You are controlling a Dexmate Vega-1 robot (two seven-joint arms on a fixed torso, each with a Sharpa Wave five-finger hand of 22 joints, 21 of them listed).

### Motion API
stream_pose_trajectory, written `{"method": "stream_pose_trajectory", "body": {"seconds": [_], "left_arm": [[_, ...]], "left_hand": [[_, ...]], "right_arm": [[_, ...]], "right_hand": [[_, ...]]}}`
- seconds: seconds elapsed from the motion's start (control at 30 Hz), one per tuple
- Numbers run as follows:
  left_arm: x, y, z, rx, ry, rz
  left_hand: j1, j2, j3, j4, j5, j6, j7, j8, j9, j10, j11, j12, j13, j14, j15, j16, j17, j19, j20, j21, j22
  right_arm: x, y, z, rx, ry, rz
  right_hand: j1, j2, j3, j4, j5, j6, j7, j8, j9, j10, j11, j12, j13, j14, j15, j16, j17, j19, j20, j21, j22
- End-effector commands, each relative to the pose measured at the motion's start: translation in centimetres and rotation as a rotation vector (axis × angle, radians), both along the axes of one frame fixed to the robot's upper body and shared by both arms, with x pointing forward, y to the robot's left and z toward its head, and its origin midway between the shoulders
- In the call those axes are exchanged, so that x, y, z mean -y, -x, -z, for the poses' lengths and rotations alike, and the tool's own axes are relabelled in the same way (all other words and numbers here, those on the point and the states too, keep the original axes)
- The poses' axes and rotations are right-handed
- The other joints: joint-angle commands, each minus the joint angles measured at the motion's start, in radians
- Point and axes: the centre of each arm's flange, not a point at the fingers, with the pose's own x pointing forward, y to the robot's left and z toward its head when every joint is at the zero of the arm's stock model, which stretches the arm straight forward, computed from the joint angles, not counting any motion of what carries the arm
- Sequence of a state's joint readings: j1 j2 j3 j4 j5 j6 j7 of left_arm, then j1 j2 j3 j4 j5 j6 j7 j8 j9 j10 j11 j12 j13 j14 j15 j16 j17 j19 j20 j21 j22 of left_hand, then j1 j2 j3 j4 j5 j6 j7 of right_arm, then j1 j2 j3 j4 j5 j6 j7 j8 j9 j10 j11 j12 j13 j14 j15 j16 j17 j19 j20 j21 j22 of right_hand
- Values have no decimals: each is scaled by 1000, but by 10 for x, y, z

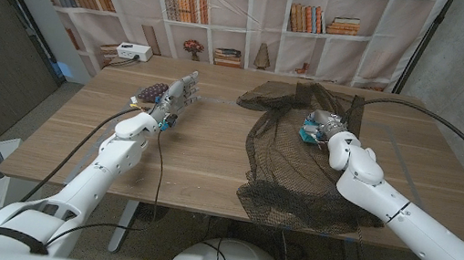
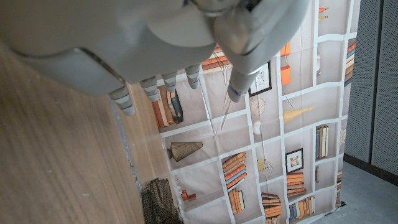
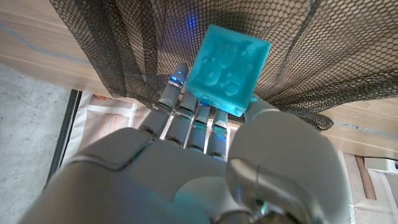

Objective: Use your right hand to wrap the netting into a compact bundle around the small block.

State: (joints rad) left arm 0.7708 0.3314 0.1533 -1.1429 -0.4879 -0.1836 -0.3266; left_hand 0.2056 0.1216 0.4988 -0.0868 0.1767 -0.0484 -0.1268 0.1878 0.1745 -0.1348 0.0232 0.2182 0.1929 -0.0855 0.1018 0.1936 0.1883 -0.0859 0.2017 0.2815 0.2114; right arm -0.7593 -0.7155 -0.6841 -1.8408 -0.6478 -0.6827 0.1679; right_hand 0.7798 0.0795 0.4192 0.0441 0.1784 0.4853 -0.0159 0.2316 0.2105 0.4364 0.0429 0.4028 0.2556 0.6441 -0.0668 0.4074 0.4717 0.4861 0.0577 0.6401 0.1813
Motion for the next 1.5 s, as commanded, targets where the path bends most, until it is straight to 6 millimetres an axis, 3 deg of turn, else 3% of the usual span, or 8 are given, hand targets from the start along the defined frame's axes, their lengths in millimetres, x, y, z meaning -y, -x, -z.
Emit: {"method": "stream_pose_trajectory", "body": {"seconds": [0.03, 0.27, 0.43, 0.63, 0.67, 0.7, 0.83, 1.5], "left_arm": [[-1, 0, -1, 3, 3, 1], [-1, -1, -2, 5, 1, 4], [-1, -2, -1, 2, 2, 5], [-2, -2, -1, 0, 4, 5], [-2, -2, 0, 1, 3, 6], [-1, -2, 0, 1, 3, 6], [-1, -2, 0, 2, 6, 7], [-7, 6, -2, 37, 20, 1]], "left_hand": [[-7, -2, 8, -1, 4, 2, 1, -1, 5, 3, -4, -1, 4, 2, 1, 2, 4, 4, 4, 1, 2], [-7, -3, 9, -2, 4, 1, 1, -2, 5, 3, -4, -2, 4, 0, 2, 1, 4, 5, 3, 1, 3], [-8, -3, 10, -2, 4, 1, 1, -2, 5, 3, -4, -2, 4, 3, 2, 2, 4, 5, 4, 0, 3], [-8, -2, 11, -2, 4, 2, 0, -2, 5, 3, -2, -2, 4, 2, 1, 2, 4, 5, 4, 0, 3], [-8, -2, 11, -2, 4, 2, 1, -2, 5, 3, -3, -2, 4, 2, 1, 2, 4, 5, 3, 0, 3], [-8, -2, 11, -2, 4, 2, 1, -2, 5, 3, -3, -2, 4, 1, 1, 1, 4, 5, 4, 0, 3], [-8, -2, 12, -2, 4, 2, 1, -1, 5, 4, -1, -2, 4, 2, 2, 1, 4, 5, 3, 0, 3], [-11, -3, 14, -3, 4, 9, 3, 1, 5, 16, -1, 2, 4, 13, 1, 5, 4, 8, 4, 1, 3]], "right_arm": [[3, 0, -3, -58, 15, -12], [6, 3, -5, -37, -7, -14], [14, 7, -7, 12, -102, -80], [20, 11, -11, 128, -218, -112], [21, 12, -12, 152, -239, -110], [22, 12, -13, 173, -257, -100], [22, 10, -18, 222, -269, -48], [14, -27, -57, 213, -159, 126]], "right_hand": [[-12, -50, -11, -15, 12, -42, -10, -18, -2, -42, -11, -29, -7, -44, -44, -28, -9, -30, 12, -15, 0], [-24, -95, -30, -35, 23, -71, -19, -27, -4, -76, -27, -59, -15, -82, -44, -51, -15, -44, 19, -25, 0], [-156, -89, -87, 28, 28, -98, -16, -30, -3, -89, 3, -86, -21, -110, -21, -55, 3, -66, 27, -43, 1], [-198, -79, -103, 49, 27, -102, -13, -28, -2, -85, 7, -91, -22, -123, -6, -60, 5, -77, 34, -50, 2], [-223, -31, -97, 70, 28, -93, -9, -24, -2, -73, 11, -92, -23, -123, -6, -59, 8, -77, 34, -52, 3], [-233, -23, -100, 74, 27, -86, -11, -21, -2, -66, 10, -91, -24, -123, -6, -59, 8, -78, 31, -54, 3], [-199, 26, -75, 47, 29, -67, -16, -14, -4, -56, -2, -95, -25, -135, -13, -59, 12, -79, 19, -57, 3], [-172, 6, -98, -26, 8, -175, -29, -40, -4, -153, -30, -153, -25, -298, 3, -123, 11, -174, 28, -102, 3]]}}
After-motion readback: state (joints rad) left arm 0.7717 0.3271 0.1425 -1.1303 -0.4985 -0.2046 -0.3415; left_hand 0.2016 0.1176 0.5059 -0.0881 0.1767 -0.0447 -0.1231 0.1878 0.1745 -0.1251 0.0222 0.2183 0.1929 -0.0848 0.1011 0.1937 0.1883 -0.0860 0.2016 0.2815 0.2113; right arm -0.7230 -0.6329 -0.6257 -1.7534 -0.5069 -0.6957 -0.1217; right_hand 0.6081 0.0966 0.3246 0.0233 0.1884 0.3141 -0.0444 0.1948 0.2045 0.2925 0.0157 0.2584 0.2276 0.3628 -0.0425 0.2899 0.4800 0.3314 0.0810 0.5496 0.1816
